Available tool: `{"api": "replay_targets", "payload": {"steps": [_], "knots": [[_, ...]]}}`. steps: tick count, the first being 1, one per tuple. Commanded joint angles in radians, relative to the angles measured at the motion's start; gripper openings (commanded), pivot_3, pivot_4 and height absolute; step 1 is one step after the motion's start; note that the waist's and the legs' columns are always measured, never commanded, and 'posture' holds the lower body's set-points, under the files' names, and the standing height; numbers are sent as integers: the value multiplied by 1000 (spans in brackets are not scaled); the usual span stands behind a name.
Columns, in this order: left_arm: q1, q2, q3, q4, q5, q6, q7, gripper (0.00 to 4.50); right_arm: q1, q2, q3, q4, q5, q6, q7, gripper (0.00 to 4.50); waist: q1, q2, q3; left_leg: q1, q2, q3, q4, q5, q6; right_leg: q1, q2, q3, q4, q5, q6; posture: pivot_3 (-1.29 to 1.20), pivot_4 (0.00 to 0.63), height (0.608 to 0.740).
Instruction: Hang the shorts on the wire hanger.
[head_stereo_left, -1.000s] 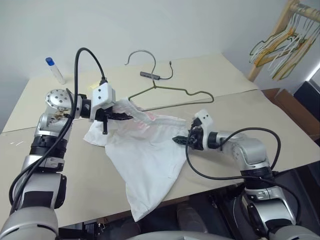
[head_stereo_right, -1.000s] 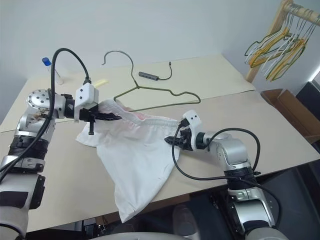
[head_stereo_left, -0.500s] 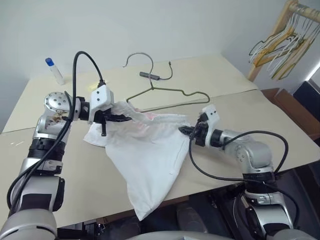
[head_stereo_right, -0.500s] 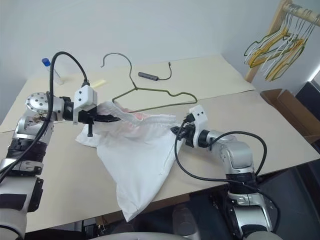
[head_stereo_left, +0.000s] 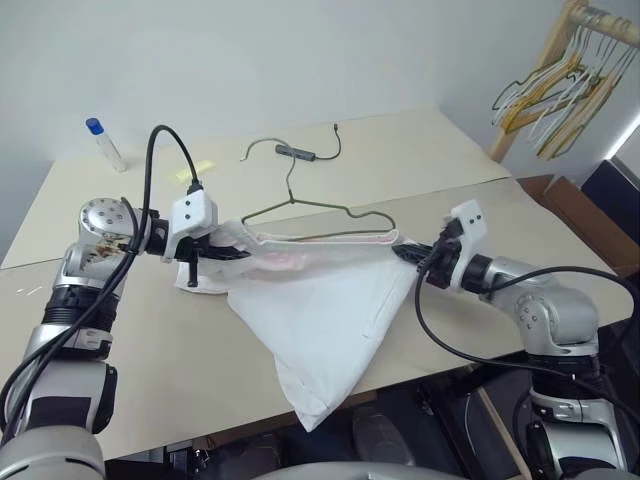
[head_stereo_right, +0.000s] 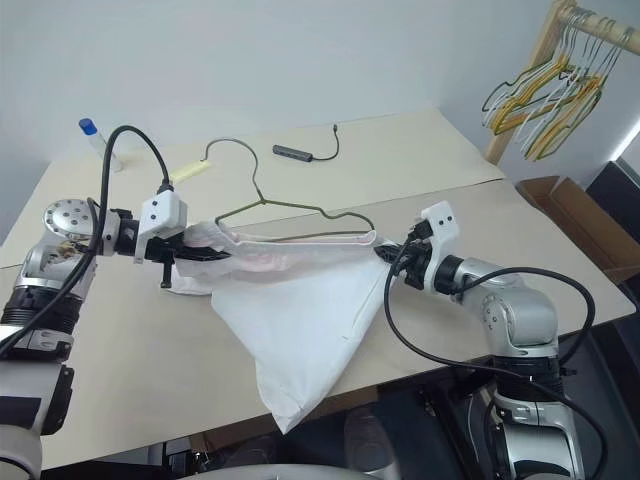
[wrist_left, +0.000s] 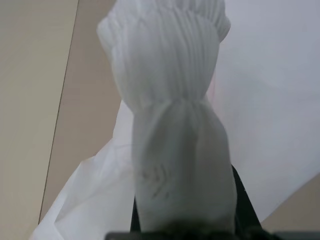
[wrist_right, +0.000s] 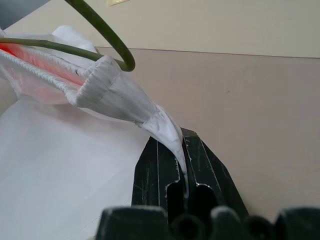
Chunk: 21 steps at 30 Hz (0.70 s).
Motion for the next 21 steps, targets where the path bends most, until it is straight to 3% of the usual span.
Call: {"api": "replay_targets", "payload": {"steps": [1,11,17,21], "knots": [[11,19,82,-30,-76,24,-14,0,-19,-42,-64,20,5,6,-16,18,0,0,0,0,0,0,0,0,0,0,0,0,0,0,0,-213,0,740],[58,64,-3,4,78,-101,47,0,-42,-71,-62,56,33,1,-5,18,5,0,0,2,0,0,0,0,0,1,0,0,0,0,0,-211,0,740],[51,54,-5,18,77,-90,81,0,-28,-85,-60,45,43,0,8,18,5,0,0,1,0,0,0,0,0,1,0,0,-1,0,0,-210,0,740],[48,40,35,11,1,-76,52,0,-28,-96,-57,51,45,0,20,18,6,0,0,1,0,0,0,0,0,1,0,0,-1,0,0,-207,0,740]]}}
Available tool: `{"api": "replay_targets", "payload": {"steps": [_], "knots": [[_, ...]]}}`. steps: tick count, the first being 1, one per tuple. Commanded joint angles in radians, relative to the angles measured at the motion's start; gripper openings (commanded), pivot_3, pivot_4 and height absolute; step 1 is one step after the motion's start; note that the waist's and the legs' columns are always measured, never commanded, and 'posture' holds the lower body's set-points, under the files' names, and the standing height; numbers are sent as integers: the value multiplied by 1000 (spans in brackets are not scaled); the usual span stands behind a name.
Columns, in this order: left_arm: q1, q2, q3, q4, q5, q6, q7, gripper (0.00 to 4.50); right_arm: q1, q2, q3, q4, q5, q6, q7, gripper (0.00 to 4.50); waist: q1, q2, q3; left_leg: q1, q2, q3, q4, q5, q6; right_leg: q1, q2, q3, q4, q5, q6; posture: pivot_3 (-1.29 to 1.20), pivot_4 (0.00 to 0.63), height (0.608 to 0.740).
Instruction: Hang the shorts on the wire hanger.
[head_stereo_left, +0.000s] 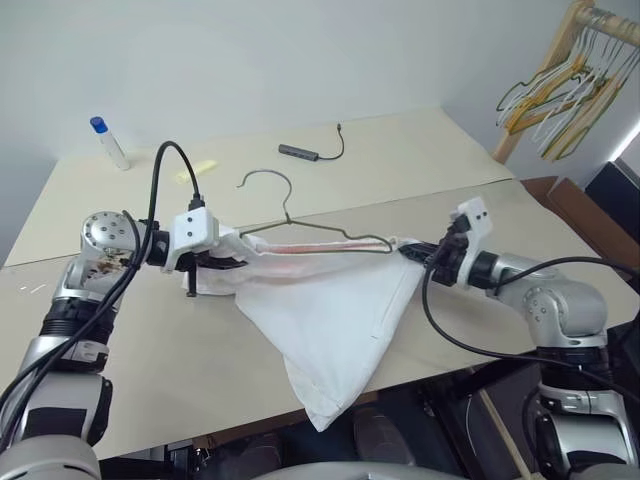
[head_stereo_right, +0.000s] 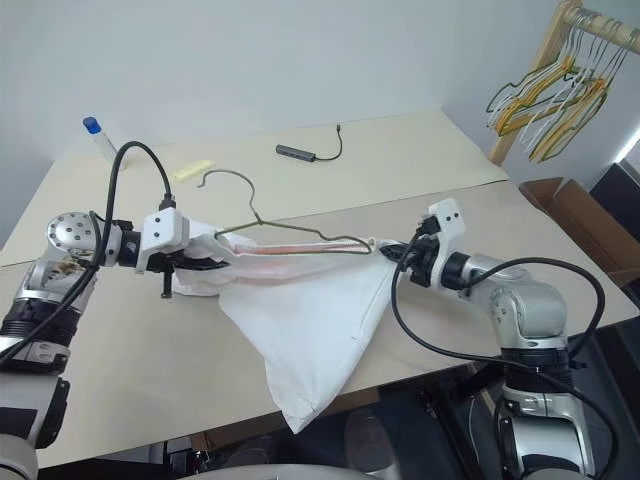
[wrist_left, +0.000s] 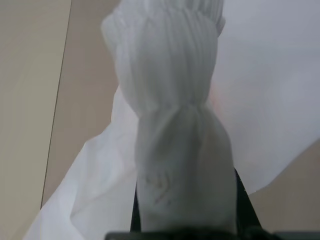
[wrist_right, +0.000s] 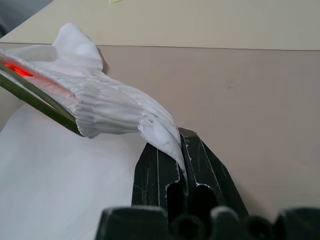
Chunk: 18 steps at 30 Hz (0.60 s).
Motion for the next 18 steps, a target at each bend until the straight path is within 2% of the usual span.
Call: {"api": "replay_targets", "payload": {"steps": [1,10,14,18], "knots": [[-16,26,71,18,-54,35,-17,0,-4,-45,-58,1,-2,-8,-4,18,0,0,0,0,0,0,0,0,0,0,0,0,0,0,0,-207,0,740],[10,41,54,4,-41,18,-18,0,-10,-59,-48,9,6,-10,10,18,-1,0,0,0,0,0,0,0,0,0,0,0,0,0,0,-205,0,740],[19,67,9,31,56,-49,16,0,-15,-68,-53,8,10,-4,16,18,0,0,0,0,0,0,0,0,0,0,0,0,0,0,0,-207,0,740],[-9,61,-21,96,149,-73,125,0,-18,-79,-58,1,18,-3,26,18,1,0,0,0,0,0,0,0,0,0,0,0,0,0,0,-209,0,740]]}}
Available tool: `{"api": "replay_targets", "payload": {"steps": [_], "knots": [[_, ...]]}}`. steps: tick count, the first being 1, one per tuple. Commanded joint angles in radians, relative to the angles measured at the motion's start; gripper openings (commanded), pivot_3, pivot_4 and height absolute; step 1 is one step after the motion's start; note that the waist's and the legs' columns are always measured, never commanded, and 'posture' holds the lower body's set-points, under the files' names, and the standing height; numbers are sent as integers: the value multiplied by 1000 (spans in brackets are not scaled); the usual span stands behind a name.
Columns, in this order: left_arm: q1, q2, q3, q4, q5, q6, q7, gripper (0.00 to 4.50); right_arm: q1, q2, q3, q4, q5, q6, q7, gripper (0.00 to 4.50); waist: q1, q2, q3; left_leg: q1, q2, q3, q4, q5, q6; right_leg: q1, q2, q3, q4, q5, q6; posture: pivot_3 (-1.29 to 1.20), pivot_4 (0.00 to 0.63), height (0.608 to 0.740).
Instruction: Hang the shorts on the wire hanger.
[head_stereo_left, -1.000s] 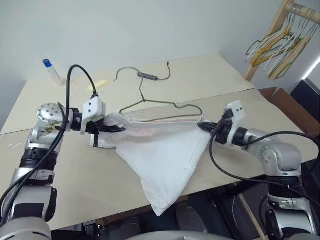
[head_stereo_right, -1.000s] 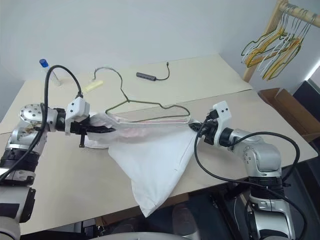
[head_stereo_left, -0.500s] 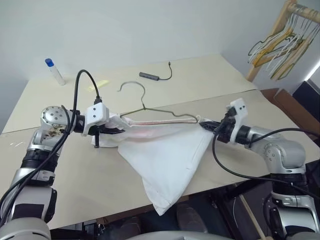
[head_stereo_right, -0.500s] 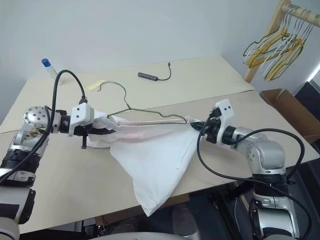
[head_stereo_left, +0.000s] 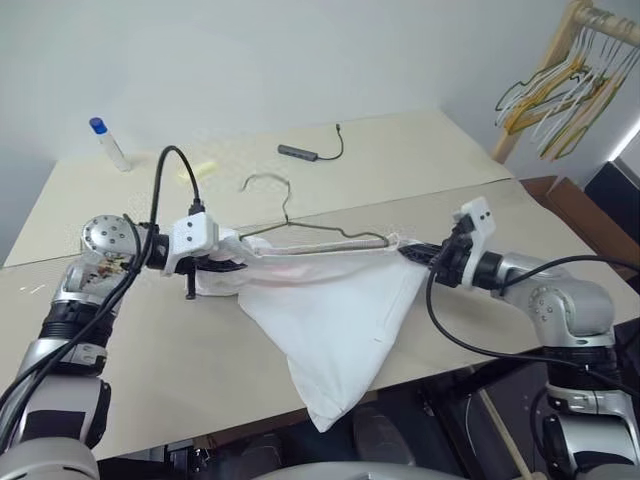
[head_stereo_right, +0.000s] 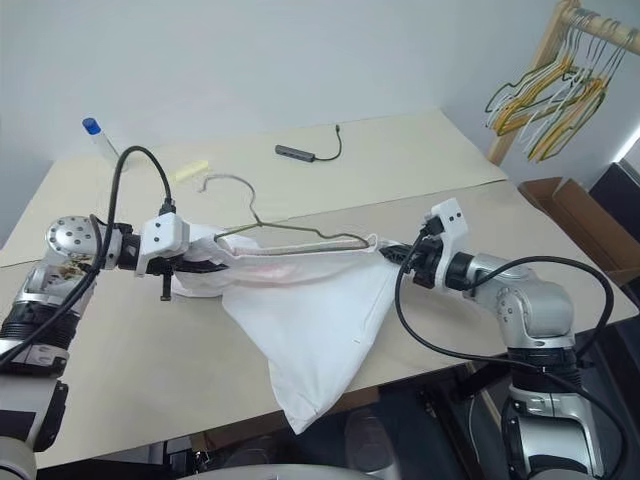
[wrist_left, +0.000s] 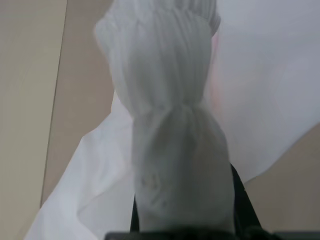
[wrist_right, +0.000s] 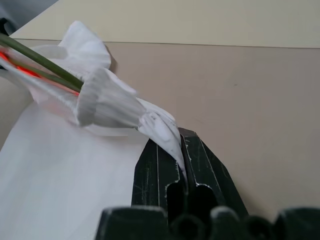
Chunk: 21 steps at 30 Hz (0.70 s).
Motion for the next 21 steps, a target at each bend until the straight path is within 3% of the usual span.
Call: {"api": "replay_targets", "payload": {"steps": [1,11,14,21], "knots": [[-29,46,-1,82,111,-15,102,0,-18,-49,-65,-5,-5,-7,-10,18,0,0,0,0,0,0,0,0,0,0,0,0,0,0,0,-209,0,740],[-93,-29,-59,112,150,-29,134,0,-104,-56,22,-168,38,13,37,18,-4,0,0,-1,0,0,0,0,0,-1,0,0,-1,0,0,-218,0,740],[-131,-73,-71,156,168,-36,156,0,-139,-57,73,-198,37,21,57,709,0,0,0,-1,0,0,0,0,0,0,0,-1,0,0,0,-225,0,740],[-190,-120,-38,173,138,-11,141,0,-149,-107,131,-184,-38,-14,71,3119,-1,0,0,-7,-2,-1,1,0,0,-4,-2,-2,-1,0,0,-220,0,740]]}}
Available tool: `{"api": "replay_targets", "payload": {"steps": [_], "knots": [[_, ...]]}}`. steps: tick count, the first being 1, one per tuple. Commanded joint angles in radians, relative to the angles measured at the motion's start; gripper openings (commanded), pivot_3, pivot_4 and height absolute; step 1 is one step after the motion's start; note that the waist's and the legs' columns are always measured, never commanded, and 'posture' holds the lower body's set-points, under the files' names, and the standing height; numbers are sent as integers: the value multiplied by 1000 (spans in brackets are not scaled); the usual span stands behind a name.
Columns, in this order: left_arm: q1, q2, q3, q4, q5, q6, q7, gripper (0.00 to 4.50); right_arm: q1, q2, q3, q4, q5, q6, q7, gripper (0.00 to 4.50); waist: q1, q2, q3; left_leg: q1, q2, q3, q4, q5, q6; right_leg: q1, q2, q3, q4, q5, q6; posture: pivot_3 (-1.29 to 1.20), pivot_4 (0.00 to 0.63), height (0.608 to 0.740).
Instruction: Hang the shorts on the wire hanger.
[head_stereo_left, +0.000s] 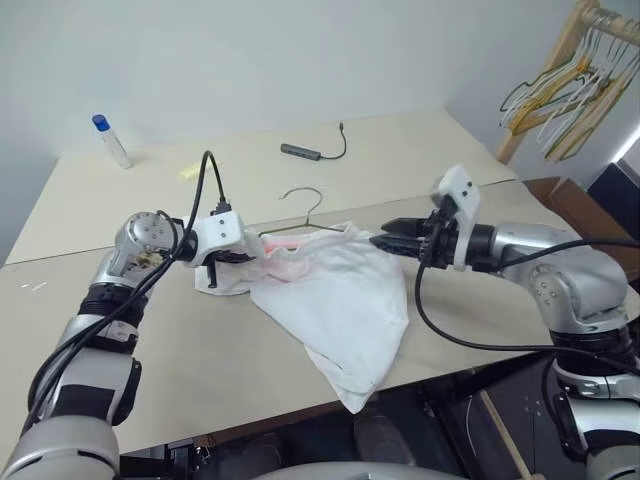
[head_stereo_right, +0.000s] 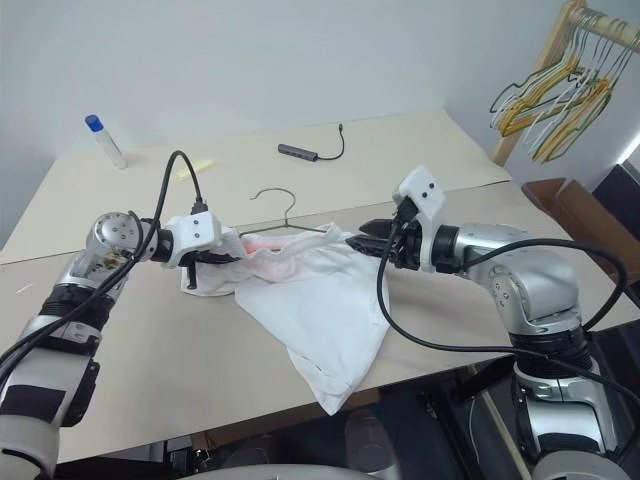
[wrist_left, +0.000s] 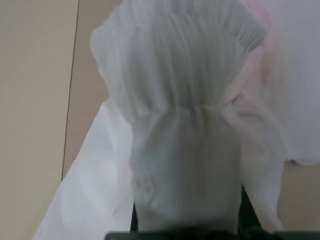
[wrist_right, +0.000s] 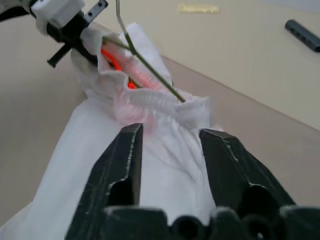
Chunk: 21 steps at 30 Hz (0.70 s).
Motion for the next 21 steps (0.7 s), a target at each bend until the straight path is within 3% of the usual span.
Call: {"api": "replay_targets", "payload": {"steps": [1,4,13,21], "knots": [[-43,14,38,-16,-21,-6,-4,0,-28,-31,-22,-5,-35,-35,0,3517,-1,0,0,0,0,0,0,0,0,0,0,0,0,0,0,-222,0,740],[-48,18,47,-37,-34,-7,-21,0,-83,-55,1,-10,-66,-50,19,4472,-5,0,0,0,0,0,0,0,0,-1,0,0,0,0,0,-225,0,740],[-66,4,58,-110,-57,-7,-64,0,-341,-92,262,175,-272,-154,207,4472,-15,0,0,1,1,0,0,0,0,0,1,0,0,0,0,-222,0,740],[-41,8,66,-197,-86,13,-83,0,-491,-1,437,490,-457,-317,356,4472,-29,0,0,-1,0,0,0,0,0,-3,0,0,1,0,0,-192,0,740]]}}
